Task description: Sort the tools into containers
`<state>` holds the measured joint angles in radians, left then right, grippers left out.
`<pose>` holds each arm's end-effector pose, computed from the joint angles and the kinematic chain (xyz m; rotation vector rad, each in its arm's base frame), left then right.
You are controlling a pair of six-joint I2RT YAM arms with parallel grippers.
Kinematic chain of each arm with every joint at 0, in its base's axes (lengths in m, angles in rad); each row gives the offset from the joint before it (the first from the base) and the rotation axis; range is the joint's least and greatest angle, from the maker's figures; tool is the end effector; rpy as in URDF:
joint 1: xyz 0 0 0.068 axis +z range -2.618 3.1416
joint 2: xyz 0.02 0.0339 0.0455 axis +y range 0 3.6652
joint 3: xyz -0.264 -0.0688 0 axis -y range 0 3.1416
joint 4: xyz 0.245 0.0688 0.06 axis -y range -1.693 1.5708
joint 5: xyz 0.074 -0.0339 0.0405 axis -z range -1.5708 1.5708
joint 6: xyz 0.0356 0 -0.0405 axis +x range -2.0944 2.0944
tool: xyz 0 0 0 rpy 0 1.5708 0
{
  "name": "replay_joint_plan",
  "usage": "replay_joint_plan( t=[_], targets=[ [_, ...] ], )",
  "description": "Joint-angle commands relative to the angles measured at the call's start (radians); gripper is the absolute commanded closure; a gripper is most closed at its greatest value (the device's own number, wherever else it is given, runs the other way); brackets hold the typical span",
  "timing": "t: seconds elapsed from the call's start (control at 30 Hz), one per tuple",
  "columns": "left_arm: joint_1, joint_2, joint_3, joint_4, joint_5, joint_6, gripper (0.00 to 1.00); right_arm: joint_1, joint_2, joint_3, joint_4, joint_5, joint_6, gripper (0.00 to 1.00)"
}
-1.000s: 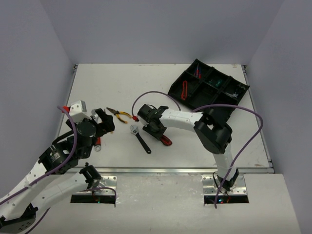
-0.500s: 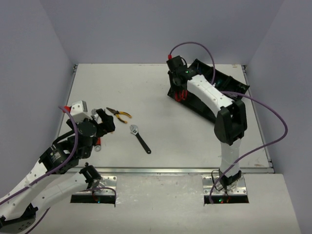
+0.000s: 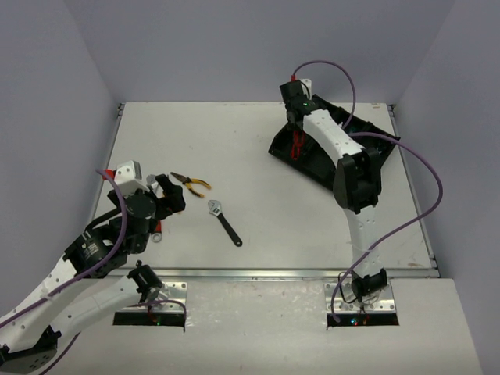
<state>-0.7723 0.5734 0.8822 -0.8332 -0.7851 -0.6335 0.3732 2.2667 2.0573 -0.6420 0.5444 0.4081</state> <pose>0.0887 -0.0512 0.3387 -0.3178 1.9080 -0.1072 0.4818 0.1688 0.2453 0.2780 2.2664 -0.2609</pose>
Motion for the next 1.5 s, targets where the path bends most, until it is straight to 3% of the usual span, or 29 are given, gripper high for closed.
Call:
replay_joint_plan(
  t=[0.0, 0.07, 0.2, 0.33, 0.57, 0.67, 0.9, 1.07, 1.17, 1.47],
  targets=[
    [0.006, 0.008, -0.005, 0.045, 0.0, 0.013, 0.0, -0.014, 0.034, 0.082, 0.105, 0.026, -0.015, 0.92],
    [0.007, 0.008, -0.003, 0.045, 0.0, 0.012, 0.0, -0.02, 0.047, 0.091, 0.113, 0.026, -0.027, 0.87],
    [0.006, 0.008, -0.005, 0.045, -0.003, 0.012, 0.0, -0.023, 0.062, 0.112, 0.114, 0.018, -0.051, 0.46],
    [0.007, 0.011, -0.005, 0.045, -0.003, 0.012, 0.0, -0.023, 0.009, 0.075, 0.111, -0.001, -0.026, 0.31],
    [0.007, 0.019, -0.005, 0.045, -0.004, 0.012, 0.0, -0.013, -0.162, -0.054, 0.099, -0.076, 0.019, 0.2],
    [0.007, 0.023, -0.003, 0.044, -0.007, 0.01, 0.0, 0.033, -0.234, -0.1, 0.079, -0.101, -0.019, 0.01],
    [0.007, 0.009, 0.004, 0.018, -0.039, -0.019, 0.0, 0.204, -0.335, -0.23, -0.002, -0.12, -0.059, 0.01],
    [0.007, -0.018, 0.009, 0.001, -0.065, -0.043, 0.0, 0.343, -0.382, -0.386, 0.021, -0.308, -0.046, 0.01],
    [0.007, -0.024, 0.011, -0.006, -0.074, -0.051, 0.0, 0.414, -0.361, -0.401, 0.01, -0.373, -0.02, 0.01],
    [0.007, -0.015, 0.009, -0.007, -0.075, -0.052, 0.0, 0.567, -0.246, -0.35, 0.004, -0.342, 0.035, 0.03]
  ],
)
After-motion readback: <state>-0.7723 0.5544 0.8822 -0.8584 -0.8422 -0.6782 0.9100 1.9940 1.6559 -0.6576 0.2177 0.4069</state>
